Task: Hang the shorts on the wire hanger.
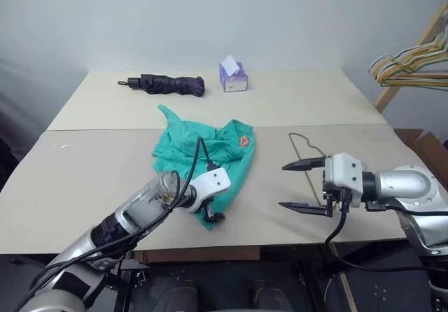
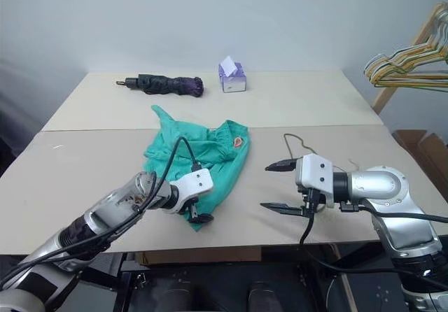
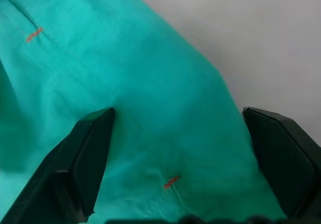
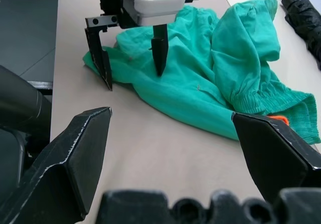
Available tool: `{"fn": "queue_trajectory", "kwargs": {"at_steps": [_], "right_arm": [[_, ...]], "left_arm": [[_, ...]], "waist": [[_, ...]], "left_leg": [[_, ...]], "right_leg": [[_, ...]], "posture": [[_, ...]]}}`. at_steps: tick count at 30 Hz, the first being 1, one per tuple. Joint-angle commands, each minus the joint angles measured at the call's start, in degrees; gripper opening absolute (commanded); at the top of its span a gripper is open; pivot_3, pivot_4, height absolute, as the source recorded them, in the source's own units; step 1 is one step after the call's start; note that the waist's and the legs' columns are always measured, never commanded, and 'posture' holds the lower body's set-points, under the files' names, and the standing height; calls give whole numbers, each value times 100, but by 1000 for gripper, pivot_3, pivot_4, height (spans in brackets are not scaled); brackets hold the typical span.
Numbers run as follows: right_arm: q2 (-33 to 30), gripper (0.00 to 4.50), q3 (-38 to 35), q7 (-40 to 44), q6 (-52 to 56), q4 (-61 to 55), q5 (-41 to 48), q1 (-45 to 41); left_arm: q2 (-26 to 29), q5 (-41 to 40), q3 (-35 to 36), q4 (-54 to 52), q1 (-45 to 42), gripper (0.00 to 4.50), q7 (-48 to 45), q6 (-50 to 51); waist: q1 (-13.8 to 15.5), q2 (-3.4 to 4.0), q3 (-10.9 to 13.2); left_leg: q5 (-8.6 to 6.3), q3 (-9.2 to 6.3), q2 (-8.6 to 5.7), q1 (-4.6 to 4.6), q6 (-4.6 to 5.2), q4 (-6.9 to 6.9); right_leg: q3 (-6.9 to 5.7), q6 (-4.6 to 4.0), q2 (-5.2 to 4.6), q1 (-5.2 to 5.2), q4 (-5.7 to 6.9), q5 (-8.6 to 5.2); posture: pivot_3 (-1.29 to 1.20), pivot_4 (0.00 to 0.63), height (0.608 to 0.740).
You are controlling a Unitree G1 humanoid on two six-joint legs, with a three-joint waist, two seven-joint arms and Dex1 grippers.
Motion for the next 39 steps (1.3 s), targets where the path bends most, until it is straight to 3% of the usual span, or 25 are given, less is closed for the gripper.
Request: {"fn": "queue_trajectory", "kwargs": {"at_steps": [1, 11, 12, 15, 21, 24, 31, 39], "right_arm": [[11, 4500, -104, -47, 13, -140, 46, -33], [86, 4500, -30, -55, -13, -98, 23, -84], [96, 4500, -26, -50, -10, -90, 19, -98], [122, 4500, 1, -40, -18, -53, 5, -142], [422, 4500, 358, -220, -333, 319, -480, -508], [848, 4500, 920, -954, -1284, 1129, -1805, -1014], [1556, 4500, 2143, -2273, -3258, 3384, -4028, -2165], [2027, 4500, 3095, -4314, -4093, 5699, -5967, -3243]], "left_arm": [[57, 301, -123, 341, 70, 3236, 120, -128], [292, 424, 144, 562, 217, 147, 94, -485], [315, 427, 171, 574, 228, 36, 81, -524], [459, 400, 359, 570, 362, 36, -28, -981], [1583, -30, 1503, 260, 1313, 36, -1017, -3362], [2179, -254, 2250, 276, 1899, 36, -1483, -4313], [2683, -658, 3502, 109, 2646, 36, -1872, -4697], [2635, -669, 4001, -122, 2907, 36, -1872, -4611]], "waist": [[-2, 0, -1], [-78, 1, -2], [-91, 1, -2], [-107, 2, -3], [-138, 2, -2], [-100, -2, 0], [40, -1, 4], [83, -1, 4]], "left_leg": [[0, 0, 0, 1, 0, 0], [0, -1, 1, 4, 0, -2], [0, -1, 1, 4, 0, -3], [0, -1, 2, 5, 0, -5], [0, 3, 11, 7, 0, -20], [0, 13, 10, 6, 0, -19], [0, 18, 10, -7, -1, -20], [1, 14, 9, -8, -1, -21]], "right_leg": [[0, 0, 0, 1, 0, 0], [1, -1, 2, 1, 1, 0], [1, -1, 2, 1, 1, 0], [2, -1, 2, 0, 1, 0], [9, -46, 10, -15, 3, 23], [8, -45, 4, -16, 0, 22], [4, -49, 1, -28, -2, 24], [3, -57, 0, -27, 0, 27]], "posture": [[27, 39, 740], [41, 41, 740], [44, 41, 740], [52, 41, 740], [76, 41, 740], [89, 40, 740], [132, 40, 740], [177, 42, 740]]}}
